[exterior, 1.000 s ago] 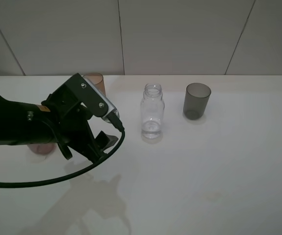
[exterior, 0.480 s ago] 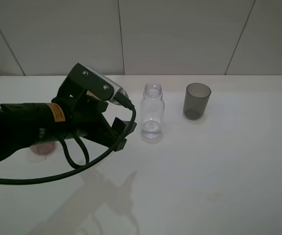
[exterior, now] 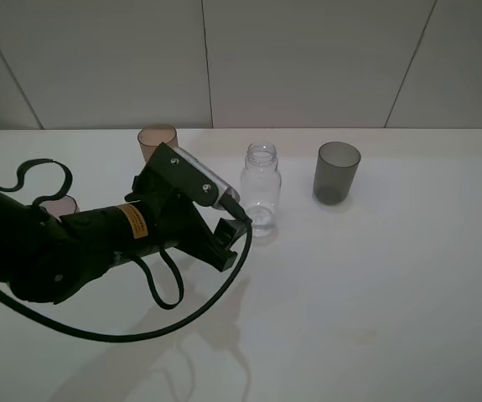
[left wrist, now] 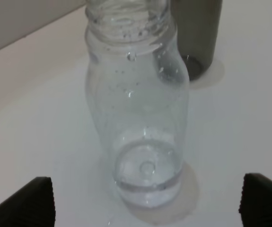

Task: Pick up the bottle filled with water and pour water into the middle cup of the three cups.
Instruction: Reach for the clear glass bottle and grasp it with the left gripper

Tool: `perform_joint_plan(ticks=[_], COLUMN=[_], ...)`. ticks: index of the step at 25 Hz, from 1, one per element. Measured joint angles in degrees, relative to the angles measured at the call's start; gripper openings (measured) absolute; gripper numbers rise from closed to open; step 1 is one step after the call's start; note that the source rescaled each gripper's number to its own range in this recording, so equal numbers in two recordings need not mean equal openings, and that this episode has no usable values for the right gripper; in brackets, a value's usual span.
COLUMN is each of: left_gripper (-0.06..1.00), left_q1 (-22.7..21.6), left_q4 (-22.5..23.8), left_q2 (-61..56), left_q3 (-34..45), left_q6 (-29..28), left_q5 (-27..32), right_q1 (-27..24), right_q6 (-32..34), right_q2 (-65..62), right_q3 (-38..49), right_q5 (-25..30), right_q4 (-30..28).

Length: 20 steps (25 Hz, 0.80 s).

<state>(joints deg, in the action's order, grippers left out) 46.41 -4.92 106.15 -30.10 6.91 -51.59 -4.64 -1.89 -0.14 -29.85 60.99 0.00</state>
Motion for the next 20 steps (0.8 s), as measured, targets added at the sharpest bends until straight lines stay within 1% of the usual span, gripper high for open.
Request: perform_joint_plan(ticks=[3, 6, 9, 15, 20], left_gripper=[1.00, 1.00, 1.00, 1.00, 1.00], left_q1=[0.1, 0.2, 0.2, 0.2, 0.2], left_q4=[0.3, 0.4, 0.4, 0.5, 2.7], left_q2=[3.6, 6.0, 7.9, 10.5, 13.7], left_q3=[0.0, 0.0, -0.3, -3.0, -7.2], left_q6=[-1.1, -1.2, -1.3, -1.3, -1.3], left_q5=[-7.2, -12.4, -15.5, -16.8, -17.2], right_q1=[0.0, 0.0, 0.0, 0.0, 0.0], right_q6=[0.0, 0.0, 0.0, 0.0, 0.0], right_q2=[0.0, 0.0, 0.0, 0.0, 0.0], right_q3=[0.0, 0.0, 0.0, 0.0, 0.0], right_q5=[0.0, 0.0, 0.0, 0.0, 0.0], right_q4=[0.0, 0.0, 0.0, 0.0, 0.0])
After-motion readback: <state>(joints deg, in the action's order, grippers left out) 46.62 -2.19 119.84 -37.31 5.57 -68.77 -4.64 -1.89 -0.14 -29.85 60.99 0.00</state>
